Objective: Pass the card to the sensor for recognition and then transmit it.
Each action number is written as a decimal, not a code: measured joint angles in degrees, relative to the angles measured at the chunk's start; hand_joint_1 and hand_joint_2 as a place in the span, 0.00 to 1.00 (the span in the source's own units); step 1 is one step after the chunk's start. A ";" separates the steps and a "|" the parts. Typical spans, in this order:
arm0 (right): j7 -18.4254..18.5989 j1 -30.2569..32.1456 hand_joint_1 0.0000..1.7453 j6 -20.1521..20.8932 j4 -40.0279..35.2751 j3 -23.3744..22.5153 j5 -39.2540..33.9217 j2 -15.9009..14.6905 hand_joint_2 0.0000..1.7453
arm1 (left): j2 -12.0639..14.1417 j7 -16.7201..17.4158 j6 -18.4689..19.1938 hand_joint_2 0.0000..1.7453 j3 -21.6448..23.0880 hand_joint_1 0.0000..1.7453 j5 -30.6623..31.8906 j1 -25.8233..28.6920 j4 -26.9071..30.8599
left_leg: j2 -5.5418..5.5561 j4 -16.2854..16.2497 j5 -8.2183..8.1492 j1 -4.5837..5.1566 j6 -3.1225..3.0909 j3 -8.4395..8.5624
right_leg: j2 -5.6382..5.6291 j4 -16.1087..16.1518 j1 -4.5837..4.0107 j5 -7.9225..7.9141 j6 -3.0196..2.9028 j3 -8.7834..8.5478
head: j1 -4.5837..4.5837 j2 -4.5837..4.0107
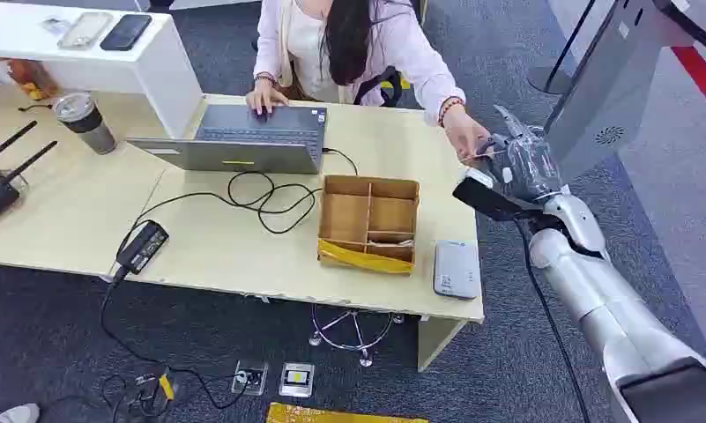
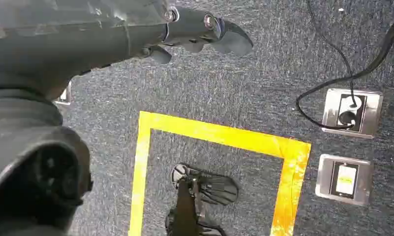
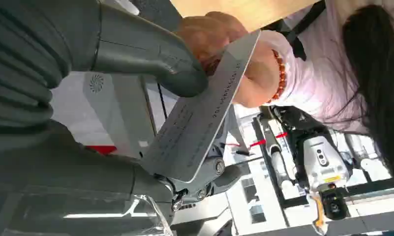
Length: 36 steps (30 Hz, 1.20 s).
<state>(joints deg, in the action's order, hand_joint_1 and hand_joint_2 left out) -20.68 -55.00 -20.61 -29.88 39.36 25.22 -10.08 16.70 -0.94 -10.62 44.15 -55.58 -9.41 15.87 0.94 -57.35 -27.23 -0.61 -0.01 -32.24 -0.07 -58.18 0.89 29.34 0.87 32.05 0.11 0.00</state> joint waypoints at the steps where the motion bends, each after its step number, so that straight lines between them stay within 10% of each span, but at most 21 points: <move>1: 0.00 0.00 1.00 0.02 0.00 0.00 0.00 0.00 1.00 | 0.00 0.00 0.00 0.00 0.00 0.00 0.00 0.00 0.00 | 0.00 0.00 0.00 0.00 0.00 0.00 | 0.00 0.00 0.00 0.00 0.00 0.00 | 0.00 0.00; 36: 2.71 7.24 1.00 2.60 -0.79 -1.27 -1.33 -2.56 1.00 | -0.02 -0.98 -0.42 0.00 -0.55 0.00 -1.27 -0.01 -0.70 | -0.12 -0.01 -0.01 0.00 0.01 0.05 | -0.05 0.01 0.00 0.00 0.00 0.02 | 0.00 0.00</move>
<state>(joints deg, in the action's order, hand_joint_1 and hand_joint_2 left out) -17.97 -47.76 -18.01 -30.67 38.10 23.89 -12.63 16.68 -1.92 -11.04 43.60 -56.85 -9.43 15.17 0.83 -57.36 -27.24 -0.61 0.00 -32.19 -0.13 -58.17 0.89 29.34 0.87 32.08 0.11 0.00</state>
